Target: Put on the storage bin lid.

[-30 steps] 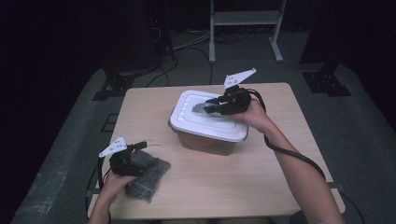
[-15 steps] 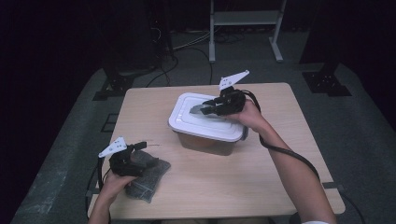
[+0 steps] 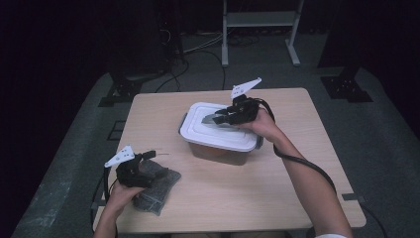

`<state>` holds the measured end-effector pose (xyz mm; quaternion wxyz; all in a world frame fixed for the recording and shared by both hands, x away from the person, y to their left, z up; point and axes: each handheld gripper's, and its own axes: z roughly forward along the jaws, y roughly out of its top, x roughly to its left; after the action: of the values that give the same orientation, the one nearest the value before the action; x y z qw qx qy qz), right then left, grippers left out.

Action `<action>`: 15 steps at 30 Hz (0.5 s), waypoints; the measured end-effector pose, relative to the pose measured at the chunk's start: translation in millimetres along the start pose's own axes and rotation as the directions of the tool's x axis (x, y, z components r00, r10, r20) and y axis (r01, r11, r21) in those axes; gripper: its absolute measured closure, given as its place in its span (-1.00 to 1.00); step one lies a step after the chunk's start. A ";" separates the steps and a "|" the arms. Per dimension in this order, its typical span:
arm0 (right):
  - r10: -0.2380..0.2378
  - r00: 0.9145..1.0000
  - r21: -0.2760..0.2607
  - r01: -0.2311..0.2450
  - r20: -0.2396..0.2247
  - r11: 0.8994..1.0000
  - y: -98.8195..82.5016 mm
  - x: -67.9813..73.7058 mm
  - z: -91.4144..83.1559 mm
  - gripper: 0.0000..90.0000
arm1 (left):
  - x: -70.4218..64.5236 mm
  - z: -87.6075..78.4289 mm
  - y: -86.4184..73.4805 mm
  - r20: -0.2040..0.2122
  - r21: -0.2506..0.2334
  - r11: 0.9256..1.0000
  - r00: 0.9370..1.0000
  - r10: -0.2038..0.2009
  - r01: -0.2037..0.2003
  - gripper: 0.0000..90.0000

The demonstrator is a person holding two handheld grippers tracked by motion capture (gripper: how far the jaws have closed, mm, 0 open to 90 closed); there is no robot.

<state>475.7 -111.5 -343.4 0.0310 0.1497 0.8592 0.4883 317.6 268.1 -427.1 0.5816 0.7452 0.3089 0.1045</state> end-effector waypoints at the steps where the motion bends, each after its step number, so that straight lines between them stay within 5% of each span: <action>1: -0.002 1.000 -0.001 0.002 -0.001 1.000 -0.2 -0.1 0.1 0.45 | -0.2 0.2 0.2 0.002 -0.004 1.000 1.000 -0.002 0.002 -0.95; 15: 0.001 1.000 0.032 -0.001 -0.005 0.999 -1.5 0.7 0.9 0.39 | -0.6 0.4 0.2 0.002 0.000 1.000 1.000 -0.001 0.001 -0.95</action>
<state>474.9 -111.2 -345.1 0.0260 0.1492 0.8669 0.4749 317.4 267.5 -426.9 0.5819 0.7453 0.3086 0.1034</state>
